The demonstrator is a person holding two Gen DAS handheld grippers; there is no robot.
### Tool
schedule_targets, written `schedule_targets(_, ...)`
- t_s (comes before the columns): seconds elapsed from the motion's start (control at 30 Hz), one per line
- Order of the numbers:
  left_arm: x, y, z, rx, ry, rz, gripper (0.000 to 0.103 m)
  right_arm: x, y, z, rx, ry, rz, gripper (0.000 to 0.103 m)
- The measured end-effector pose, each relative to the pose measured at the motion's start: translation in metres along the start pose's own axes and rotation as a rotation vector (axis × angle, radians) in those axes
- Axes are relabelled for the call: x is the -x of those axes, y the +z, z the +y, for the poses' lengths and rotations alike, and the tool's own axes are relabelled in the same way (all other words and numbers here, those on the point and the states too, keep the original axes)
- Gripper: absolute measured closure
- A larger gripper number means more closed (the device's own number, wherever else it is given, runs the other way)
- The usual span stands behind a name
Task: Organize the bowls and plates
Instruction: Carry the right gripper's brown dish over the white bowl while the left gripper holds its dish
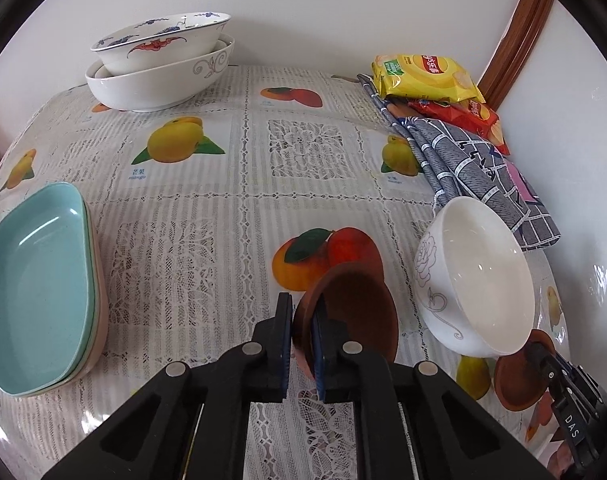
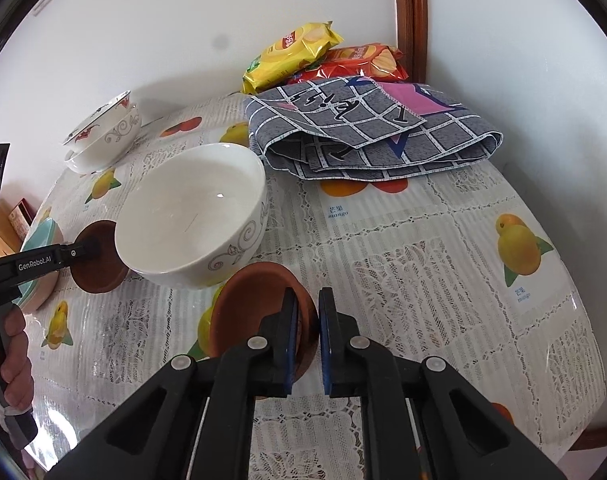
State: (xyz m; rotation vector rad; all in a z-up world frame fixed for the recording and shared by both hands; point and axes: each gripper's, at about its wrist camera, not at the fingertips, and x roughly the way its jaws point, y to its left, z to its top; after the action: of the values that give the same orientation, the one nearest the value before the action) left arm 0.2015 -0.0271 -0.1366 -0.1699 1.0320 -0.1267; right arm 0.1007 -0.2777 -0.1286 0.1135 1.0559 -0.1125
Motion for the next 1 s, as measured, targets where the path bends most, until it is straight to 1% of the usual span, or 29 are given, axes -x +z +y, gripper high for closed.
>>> schedule_targets(0.33, 0.029, 0.0, 0.004, -0.003, -0.006, -0.04, 0.094, 0.034, 0.005, 0.0, 0.003, -0.019, -0.057, 0.093)
schedule_targets(0.6, 0.053, 0.004, 0.001, -0.018, -0.012, -0.073, 0.094, 0.054, 0.02, 0.006, -0.009, -0.015, -0.106, 0.093)
schedule_targets(0.8, 0.069, 0.01, -0.002, -0.045, -0.008, -0.101, 0.094, 0.056, 0.035, 0.021, 0.002, 0.009, -0.126, 0.093)
schedule_targets(1.0, 0.074, 0.018, 0.001, -0.044, 0.004, -0.115, 0.094, 0.042, 0.05, 0.036, 0.016, 0.022, -0.119, 0.093)
